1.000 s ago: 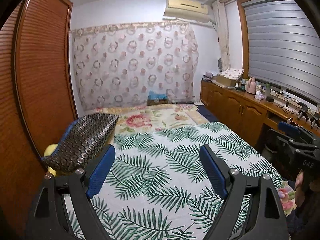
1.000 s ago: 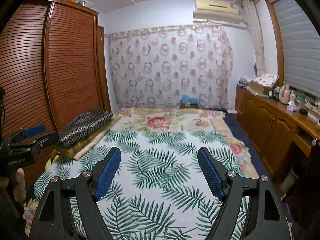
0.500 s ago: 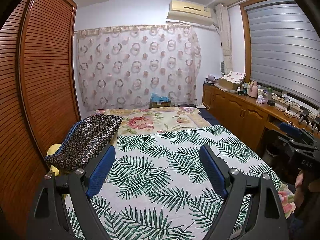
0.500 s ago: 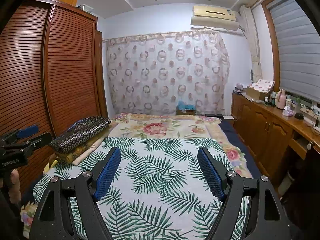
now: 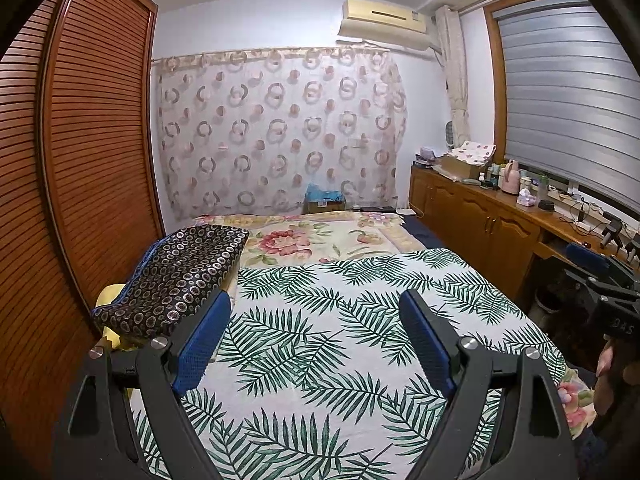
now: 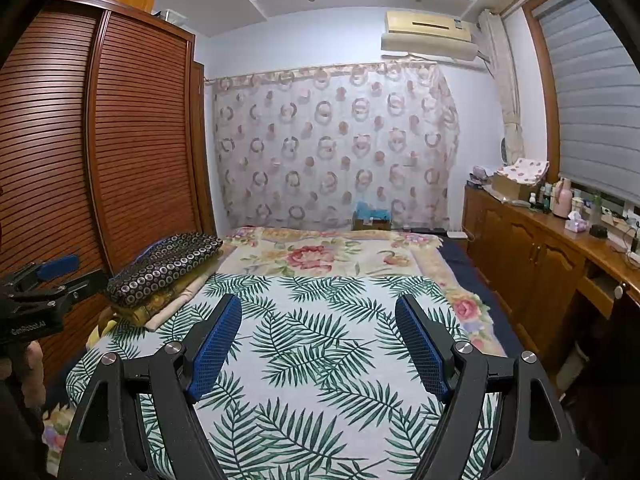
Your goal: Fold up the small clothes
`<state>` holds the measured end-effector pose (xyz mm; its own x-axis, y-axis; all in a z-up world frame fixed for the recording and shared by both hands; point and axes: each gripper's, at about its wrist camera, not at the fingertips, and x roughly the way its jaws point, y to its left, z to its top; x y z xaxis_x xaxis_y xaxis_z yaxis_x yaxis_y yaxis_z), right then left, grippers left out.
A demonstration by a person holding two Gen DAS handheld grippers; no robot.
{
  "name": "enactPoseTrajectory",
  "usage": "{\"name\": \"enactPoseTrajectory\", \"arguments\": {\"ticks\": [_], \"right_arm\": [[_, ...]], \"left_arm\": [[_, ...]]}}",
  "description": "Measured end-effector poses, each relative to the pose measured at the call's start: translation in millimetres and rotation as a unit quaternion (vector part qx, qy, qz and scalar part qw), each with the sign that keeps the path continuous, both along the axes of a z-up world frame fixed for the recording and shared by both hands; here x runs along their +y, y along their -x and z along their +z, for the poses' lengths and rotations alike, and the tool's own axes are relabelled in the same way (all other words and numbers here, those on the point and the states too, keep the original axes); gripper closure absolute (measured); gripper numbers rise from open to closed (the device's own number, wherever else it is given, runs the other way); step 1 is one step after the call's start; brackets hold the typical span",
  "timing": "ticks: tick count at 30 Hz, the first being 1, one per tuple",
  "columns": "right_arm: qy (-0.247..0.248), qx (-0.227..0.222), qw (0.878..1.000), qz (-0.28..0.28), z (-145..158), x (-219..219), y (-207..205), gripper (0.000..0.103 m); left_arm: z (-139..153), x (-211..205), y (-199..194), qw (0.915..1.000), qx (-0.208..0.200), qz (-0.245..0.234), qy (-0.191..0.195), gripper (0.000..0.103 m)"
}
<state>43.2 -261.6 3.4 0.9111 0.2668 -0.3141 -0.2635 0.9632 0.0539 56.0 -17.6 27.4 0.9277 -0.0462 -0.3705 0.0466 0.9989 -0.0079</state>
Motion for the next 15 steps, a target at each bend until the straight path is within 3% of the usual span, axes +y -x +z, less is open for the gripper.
{"name": "enactPoseTrajectory", "arguments": {"ticks": [15], "right_arm": [[0.002,-0.001,1.0,0.0,3.4,-1.5,2.6,0.022]], "left_arm": [[-0.4,-0.2,0.1,1.0,0.0,0.0,0.001,0.017]]}}
